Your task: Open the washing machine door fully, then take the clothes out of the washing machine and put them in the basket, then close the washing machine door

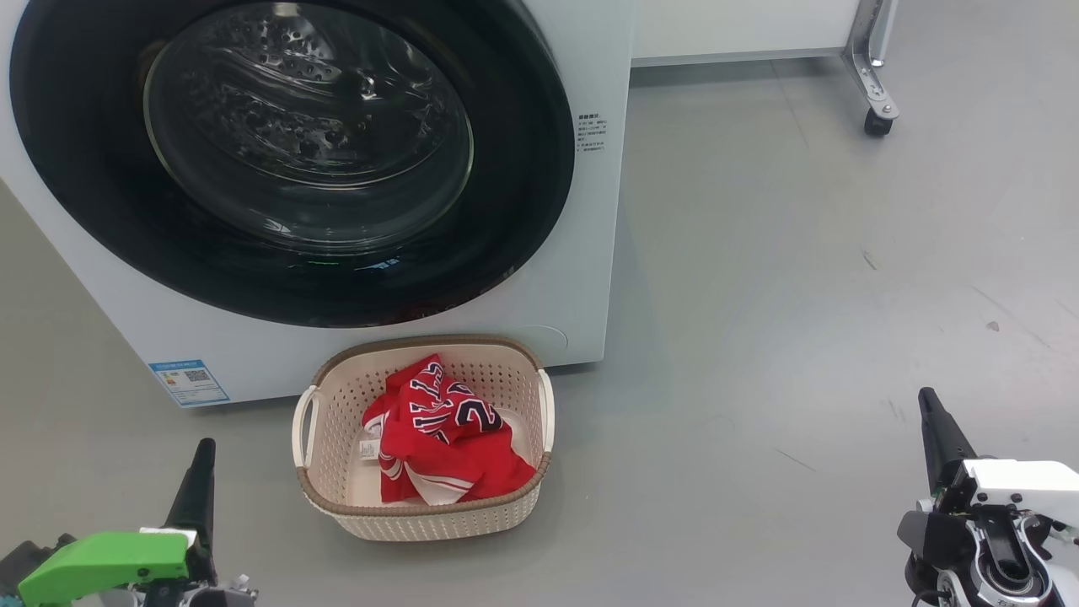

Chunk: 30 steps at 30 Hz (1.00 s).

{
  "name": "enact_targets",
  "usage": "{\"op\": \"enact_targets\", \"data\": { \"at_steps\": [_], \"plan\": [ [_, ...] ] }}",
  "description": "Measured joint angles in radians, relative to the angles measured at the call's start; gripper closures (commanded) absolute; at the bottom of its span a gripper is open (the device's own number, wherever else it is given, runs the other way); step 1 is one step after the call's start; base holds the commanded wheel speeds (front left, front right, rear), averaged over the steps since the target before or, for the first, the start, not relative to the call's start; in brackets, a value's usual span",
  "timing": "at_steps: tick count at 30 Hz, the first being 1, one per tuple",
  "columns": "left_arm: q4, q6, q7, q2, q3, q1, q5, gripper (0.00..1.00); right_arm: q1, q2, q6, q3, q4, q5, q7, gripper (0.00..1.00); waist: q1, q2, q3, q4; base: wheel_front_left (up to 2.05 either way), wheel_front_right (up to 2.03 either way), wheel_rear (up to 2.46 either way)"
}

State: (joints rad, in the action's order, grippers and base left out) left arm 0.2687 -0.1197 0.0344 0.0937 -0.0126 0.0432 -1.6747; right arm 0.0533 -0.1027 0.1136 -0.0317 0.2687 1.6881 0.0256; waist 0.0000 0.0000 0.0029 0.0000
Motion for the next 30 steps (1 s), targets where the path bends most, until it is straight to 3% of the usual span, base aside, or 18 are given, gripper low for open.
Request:
{"op": "enact_targets", "data": {
  "at_steps": [30],
  "plan": [
    [0.007, 0.000, 0.004, 0.000, 0.003, 0.003, 0.000, 1.00, 0.001, 0.001, 0.002, -0.003, 0.005, 0.000, 0.006, 1.00, 0.0000, 0.0000, 0.000, 0.000, 0.00, 0.00, 0.00]
  ]
}}
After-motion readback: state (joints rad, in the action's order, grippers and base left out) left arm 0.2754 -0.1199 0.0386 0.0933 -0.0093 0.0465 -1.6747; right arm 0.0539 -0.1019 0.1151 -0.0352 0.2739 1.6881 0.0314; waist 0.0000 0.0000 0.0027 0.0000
